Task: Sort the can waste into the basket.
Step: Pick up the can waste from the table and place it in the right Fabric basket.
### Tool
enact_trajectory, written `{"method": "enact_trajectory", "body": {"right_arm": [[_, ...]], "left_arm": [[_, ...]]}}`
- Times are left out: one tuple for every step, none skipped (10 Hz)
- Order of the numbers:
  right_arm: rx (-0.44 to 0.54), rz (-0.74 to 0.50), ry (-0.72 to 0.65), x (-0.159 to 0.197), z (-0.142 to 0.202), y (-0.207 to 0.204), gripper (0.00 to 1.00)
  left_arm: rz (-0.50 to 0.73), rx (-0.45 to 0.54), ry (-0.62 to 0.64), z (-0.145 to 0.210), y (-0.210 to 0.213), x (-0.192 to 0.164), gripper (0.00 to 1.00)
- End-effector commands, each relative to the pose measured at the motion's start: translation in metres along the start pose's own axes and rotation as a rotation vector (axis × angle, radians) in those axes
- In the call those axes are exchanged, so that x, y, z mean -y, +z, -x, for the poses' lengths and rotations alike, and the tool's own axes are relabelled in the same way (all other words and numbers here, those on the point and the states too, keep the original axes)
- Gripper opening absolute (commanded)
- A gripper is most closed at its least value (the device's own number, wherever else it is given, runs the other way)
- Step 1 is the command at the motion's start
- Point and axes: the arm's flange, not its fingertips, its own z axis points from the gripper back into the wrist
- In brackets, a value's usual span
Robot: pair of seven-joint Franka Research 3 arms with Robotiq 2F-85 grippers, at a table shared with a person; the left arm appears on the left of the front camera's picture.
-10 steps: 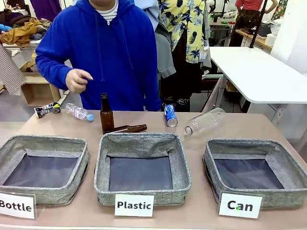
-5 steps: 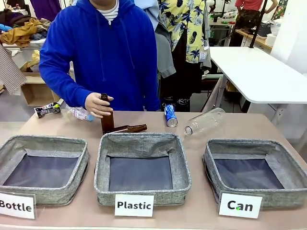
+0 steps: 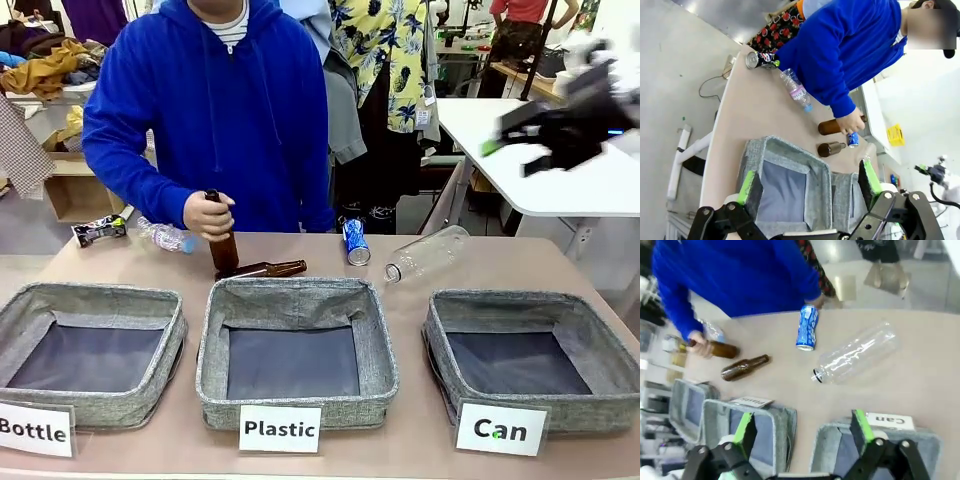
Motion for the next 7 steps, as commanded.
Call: {"method": "enact_trajectory", "body": {"right_arm": [[-0.078, 0.12, 0.128, -0.034, -0.013, -0.047, 1.0], [-0.106, 0.144, 0.225, -0.057, -0.001, -0.07, 1.0], [-0.111, 0.167, 0.292, -0.065, 0.013, -0.081, 1.0], [-0.092, 0.085, 0.164, -0.047, 0.0, -0.066, 1.0], [-0.092, 0.085, 0.164, -0.047, 0.0, -0.066, 1.0], [-0.092, 0.085, 0.164, -0.047, 0.0, -0.066, 1.0], [-0.121, 0.114, 0.224, -0.058, 0.007, -0.082, 1.0]], "left_arm": [[0.013, 0.005, -0.019, -0.002, 0.0, -0.001, 1.0], [0.013, 0.005, -0.019, -0.002, 0.0, -0.001, 1.0], [0.013, 0.005, -0.019, -0.002, 0.0, -0.001, 1.0], [0.013, 0.005, -0.019, -0.002, 0.0, -0.001, 1.0], [0.013, 0.005, -0.019, -0.002, 0.0, -0.001, 1.0], [0.013, 0.005, -0.019, -0.002, 0.0, -0.001, 1.0], [-0.001, 0.0, 0.001, 0.0, 0.001, 0.001, 1.0]]}}
